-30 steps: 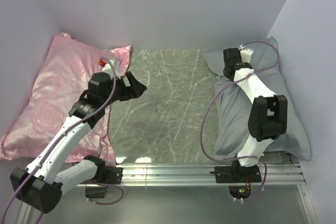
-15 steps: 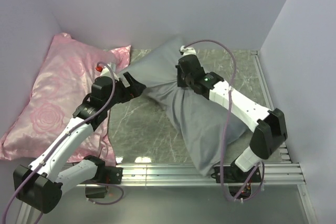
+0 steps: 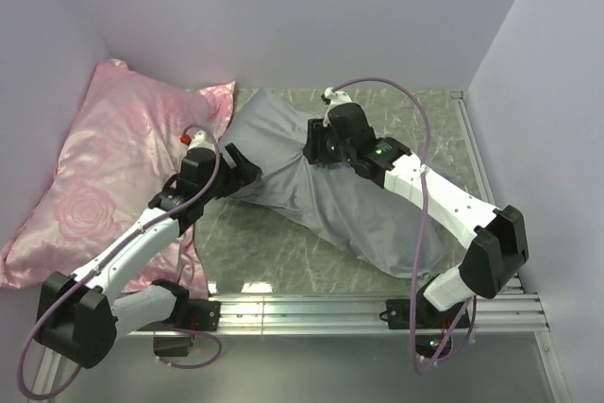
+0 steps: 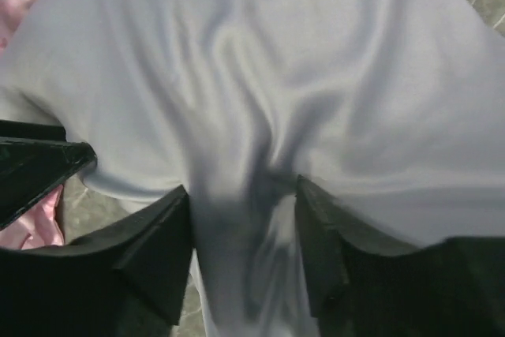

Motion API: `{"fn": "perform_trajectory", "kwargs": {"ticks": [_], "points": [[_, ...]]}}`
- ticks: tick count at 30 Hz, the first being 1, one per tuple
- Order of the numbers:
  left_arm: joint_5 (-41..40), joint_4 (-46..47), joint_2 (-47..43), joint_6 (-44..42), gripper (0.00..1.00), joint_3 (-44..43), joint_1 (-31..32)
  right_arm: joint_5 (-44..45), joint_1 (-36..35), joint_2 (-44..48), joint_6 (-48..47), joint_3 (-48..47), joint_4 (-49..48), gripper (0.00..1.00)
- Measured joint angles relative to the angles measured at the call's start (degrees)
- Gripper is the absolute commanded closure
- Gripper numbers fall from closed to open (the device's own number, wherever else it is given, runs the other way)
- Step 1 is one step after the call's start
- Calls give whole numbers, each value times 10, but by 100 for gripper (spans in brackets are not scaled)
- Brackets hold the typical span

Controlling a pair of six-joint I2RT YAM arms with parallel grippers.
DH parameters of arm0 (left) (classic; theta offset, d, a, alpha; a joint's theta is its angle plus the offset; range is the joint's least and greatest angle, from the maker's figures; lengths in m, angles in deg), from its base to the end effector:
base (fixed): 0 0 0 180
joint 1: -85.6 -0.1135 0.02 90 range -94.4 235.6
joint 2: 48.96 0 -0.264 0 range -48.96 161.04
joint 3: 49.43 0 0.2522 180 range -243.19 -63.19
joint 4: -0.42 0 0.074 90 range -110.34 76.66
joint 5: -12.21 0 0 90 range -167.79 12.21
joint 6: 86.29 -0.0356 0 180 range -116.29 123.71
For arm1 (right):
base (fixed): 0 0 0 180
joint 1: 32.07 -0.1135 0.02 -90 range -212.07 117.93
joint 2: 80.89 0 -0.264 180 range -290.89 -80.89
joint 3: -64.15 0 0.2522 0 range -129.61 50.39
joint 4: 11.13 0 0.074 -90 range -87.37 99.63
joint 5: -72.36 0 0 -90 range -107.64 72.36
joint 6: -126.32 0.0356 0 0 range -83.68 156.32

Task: Remove the pillowcase from the pillow

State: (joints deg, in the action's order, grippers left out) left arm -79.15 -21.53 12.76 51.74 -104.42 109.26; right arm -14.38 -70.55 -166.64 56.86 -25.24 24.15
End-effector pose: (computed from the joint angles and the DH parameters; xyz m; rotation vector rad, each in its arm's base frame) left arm 0.2216 -0.0962 0.2638 -0.4700 2.1048 -0.7279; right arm 0.2716 0.2133 0.3353 -0.3045 2.1501 0.5435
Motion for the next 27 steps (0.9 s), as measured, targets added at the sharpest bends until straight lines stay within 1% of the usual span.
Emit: {"fn": "perform_trajectory", "kwargs": {"ticks": [1, 2, 3, 4, 5, 6, 8, 10, 11, 12, 13, 14, 16, 17, 19, 20, 23, 27], "points": [[-3, 0, 3, 0, 22, 2, 0, 3, 0, 0, 1, 0, 1, 36], [-5, -2, 4, 2, 35, 4, -1, 5, 0, 3, 5, 0, 2, 29], [-6, -3, 4, 4, 40, 4, -1, 10, 1, 7, 10, 0, 4, 27], [-7, -5, 3, 4, 43, 4, -1, 17, 2, 14, 14, 1, 6, 26], [-7, -8, 0, 4, 51, 4, -1, 21, 4, 23, 17, 2, 9, 24], [-7, -14, -5, 3, 56, 3, 0, 27, 8, 38, 24, 4, 17, 23], [-11, -35, -21, -1, 63, -1, 3, 38, 24, 84, 39, 15, 28, 23], [-12, -60, -44, -10, 63, -16, 8, 50, 50, 141, 55, 24, 39, 22], [-10, -73, -53, -16, 60, -28, 11, 59, 68, 180, 66, 34, 43, 21], [-10, -79, -61, -21, 54, -43, 14, 65, 86, 197, 70, 38, 46, 21], [-11, -94, -64, -33, 47, -66, 23, 68, 111, 227, 78, 49, 47, 21], [-13, -102, -63, -41, 34, -89, 35, 71, 137, 252, 85, 61, 52, 21], [-18, -110, -53, -60, 23, -132, 66, 72, 187, 288, 92, 88, 63, 20], [-31, -117, -40, -68, 16, -157, 90, 76, 214, 303, 95, 105, 71, 19], [-48, -114, -7, -84, 12, -207, 146, 78, 263, 326, 100, 143, 83, 18], [-60, -115, 17, -91, 11, -233, 179, 76, 278, 334, 101, 158, 90, 17], [-89, -114, 83, -110, 8, -288, 249, 63, 329, 340, 101, 217, 105, 17], [-106, -115, 158, -131, 6, -323, 292, 52, 371, 343, 102, 273, 113, 17]]}}
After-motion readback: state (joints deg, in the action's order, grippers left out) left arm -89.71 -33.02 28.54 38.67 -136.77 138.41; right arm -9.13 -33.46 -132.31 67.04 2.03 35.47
